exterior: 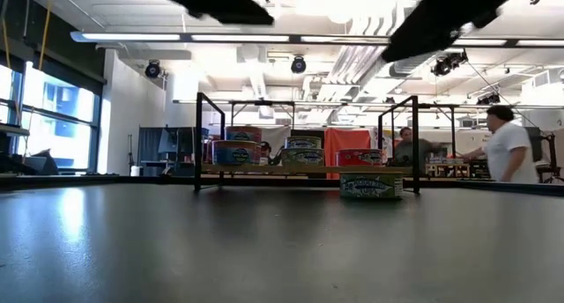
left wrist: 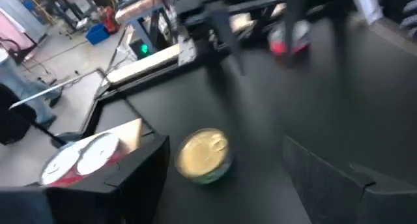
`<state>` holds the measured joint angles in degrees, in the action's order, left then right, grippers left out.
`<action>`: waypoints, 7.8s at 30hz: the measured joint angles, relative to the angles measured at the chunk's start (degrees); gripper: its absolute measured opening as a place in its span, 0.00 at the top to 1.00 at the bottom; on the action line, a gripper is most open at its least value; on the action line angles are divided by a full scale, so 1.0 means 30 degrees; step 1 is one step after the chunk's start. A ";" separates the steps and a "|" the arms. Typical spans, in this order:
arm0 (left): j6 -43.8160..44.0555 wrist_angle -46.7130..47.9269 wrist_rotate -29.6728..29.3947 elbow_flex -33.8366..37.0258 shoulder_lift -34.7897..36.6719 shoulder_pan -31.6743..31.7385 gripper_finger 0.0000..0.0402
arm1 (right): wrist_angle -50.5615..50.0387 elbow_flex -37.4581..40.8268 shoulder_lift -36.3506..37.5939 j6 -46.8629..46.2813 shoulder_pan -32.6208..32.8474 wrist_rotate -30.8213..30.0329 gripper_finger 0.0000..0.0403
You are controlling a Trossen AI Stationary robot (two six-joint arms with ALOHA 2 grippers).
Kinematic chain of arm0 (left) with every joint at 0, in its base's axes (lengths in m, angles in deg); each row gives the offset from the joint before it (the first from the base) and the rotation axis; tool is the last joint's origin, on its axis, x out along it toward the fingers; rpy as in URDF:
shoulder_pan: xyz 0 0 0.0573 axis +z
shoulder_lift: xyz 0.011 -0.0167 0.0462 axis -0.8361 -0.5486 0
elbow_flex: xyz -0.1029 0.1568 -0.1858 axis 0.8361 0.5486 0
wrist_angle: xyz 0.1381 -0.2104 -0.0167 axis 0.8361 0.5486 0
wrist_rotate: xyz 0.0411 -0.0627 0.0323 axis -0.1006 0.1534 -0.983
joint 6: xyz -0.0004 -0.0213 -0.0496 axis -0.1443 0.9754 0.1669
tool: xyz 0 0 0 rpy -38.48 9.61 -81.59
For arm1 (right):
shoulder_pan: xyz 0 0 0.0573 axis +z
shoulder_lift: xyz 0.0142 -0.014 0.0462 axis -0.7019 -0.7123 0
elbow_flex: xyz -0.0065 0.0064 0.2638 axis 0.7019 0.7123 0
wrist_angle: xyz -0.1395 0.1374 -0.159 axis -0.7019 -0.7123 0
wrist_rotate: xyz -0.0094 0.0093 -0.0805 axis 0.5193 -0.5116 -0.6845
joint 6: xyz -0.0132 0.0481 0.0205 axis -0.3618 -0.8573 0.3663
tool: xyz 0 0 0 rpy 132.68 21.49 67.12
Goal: Stack canned seafood by type on shelf
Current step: Stack the green canned tuna on the bottom green canned tuna
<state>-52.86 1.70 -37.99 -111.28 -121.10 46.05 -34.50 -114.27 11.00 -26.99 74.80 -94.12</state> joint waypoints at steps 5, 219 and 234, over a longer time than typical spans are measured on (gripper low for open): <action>0.1226 -0.0569 -0.3485 0.0801 0.0151 -0.3709 0.27 | -0.0414 0.0002 0.0532 -0.1563 0.0588 -0.1739 0.44; -0.0753 -1.0682 0.2257 0.3912 -0.7149 0.0017 1.00 | 0.8520 -0.1333 -0.9867 1.3175 -0.3571 -0.1556 0.49; -0.2389 -1.0445 0.1316 0.3912 -0.6010 -0.0450 0.65 | 0.2237 -0.4442 -0.9659 0.5105 -0.4582 0.3004 0.70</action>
<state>-60.02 -29.64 -34.05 -99.54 -139.13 44.70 -27.79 -127.60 -17.98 -11.68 61.05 -85.11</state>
